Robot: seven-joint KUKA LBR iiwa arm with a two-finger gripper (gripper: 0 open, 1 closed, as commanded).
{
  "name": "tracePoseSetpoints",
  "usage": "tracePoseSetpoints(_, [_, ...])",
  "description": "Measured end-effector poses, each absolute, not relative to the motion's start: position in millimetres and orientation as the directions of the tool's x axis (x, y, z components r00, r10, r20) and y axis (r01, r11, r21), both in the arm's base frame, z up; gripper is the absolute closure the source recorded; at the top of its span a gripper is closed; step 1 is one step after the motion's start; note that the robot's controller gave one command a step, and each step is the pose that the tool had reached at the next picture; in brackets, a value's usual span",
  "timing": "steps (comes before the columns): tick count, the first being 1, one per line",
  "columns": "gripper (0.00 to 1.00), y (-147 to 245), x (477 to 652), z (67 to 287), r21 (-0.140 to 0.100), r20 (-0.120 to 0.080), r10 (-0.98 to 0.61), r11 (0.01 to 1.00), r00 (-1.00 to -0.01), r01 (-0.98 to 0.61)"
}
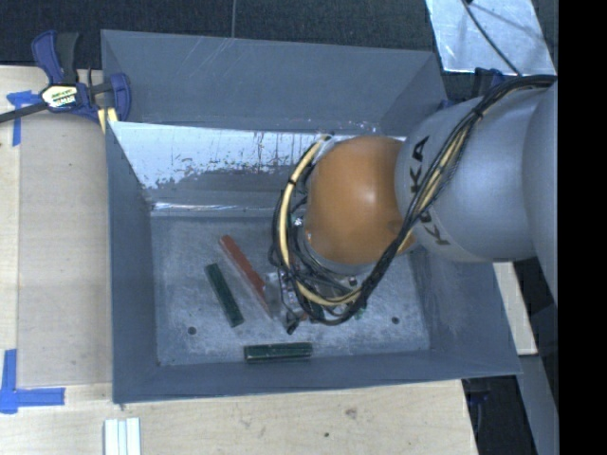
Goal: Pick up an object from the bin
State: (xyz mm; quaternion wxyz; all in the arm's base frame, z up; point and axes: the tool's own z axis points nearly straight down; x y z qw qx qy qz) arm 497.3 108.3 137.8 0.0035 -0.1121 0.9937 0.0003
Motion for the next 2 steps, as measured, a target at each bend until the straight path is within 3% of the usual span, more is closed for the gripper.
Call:
tracePoseSetpoints(1, [1.00, 110.1, 516.6, 198.3, 0.003, -0.009, 0.110, 0.994, -0.994, 0.110])
tracePoseSetpoints(2, [0.00, 109.9, 515.4, 196.3, 0.001, -0.004, 0.108, 0.994, -0.994, 0.108])
